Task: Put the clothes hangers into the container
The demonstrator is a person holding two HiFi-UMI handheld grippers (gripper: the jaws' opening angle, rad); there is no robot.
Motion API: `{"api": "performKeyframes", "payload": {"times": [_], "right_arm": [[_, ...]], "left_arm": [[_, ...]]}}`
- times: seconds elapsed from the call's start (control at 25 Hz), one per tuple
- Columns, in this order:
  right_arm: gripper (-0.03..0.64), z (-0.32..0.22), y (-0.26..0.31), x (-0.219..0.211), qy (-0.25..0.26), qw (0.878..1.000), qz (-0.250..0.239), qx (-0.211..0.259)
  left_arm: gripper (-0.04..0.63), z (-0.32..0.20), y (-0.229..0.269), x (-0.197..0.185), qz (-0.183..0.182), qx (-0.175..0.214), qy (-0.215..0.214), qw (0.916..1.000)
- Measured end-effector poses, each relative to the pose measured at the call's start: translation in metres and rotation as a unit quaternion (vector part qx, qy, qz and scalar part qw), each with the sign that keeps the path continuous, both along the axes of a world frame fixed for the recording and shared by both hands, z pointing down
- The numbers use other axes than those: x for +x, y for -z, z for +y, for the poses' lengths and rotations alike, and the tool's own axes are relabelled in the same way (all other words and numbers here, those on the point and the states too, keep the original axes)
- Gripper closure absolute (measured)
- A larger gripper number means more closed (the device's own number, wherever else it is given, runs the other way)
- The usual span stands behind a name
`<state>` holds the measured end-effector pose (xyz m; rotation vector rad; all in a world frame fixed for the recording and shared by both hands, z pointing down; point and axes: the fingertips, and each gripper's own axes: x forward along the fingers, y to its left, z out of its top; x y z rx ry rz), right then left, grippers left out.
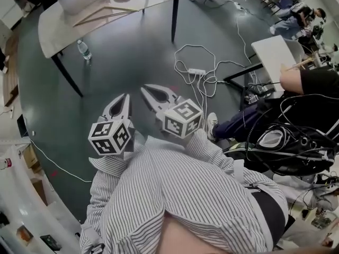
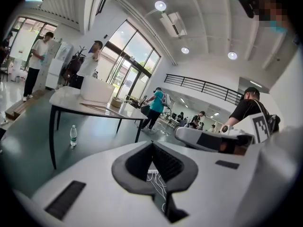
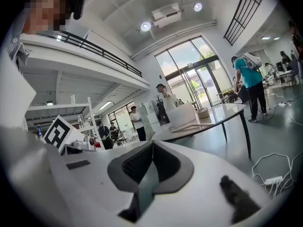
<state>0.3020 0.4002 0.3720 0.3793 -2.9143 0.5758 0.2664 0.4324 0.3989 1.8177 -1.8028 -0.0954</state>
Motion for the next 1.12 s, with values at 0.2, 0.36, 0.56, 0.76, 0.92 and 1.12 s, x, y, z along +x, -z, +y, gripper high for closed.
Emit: {"api": "performKeyframes", "payload": {"times": [0.2,0.36,0.56,0.76,0.92,1.12], "right_arm": [[0.601,-0.036,0.014,-0.054,-0.015,1.0,-0.009,0.022],[0.601,-0.076,0.016,-0.088,-0.05,0.998,-0.021,0.019],[0.601,-0.102,0.012,-0.133,-0.071,0.997,-0.02,0.022],[0.601,-0.107,0.004,-0.149,-0.076,0.997,-0.027,0.005],[0.601,-0.116,-0.005,-0.149,-0.081,0.997,-0.005,0.008],[0.601,-0.127,-0.012,-0.157,-0.086,0.996,0.007,0.002]], "left_arm": [[0.586,-0.041,0.013,-0.051,0.0,0.012,-0.027,0.9996],[0.585,-0.07,0.015,-0.095,0.006,0.018,-0.043,0.9989],[0.585,-0.095,0.012,-0.145,-0.006,0.019,-0.057,0.9982],[0.585,-0.111,0.0,-0.165,0.008,0.008,-0.065,0.9978],[0.584,-0.119,-0.008,-0.165,0.007,-0.001,-0.068,0.9976],[0.586,-0.126,-0.014,-0.165,-0.003,-0.007,-0.073,0.9973]]}}
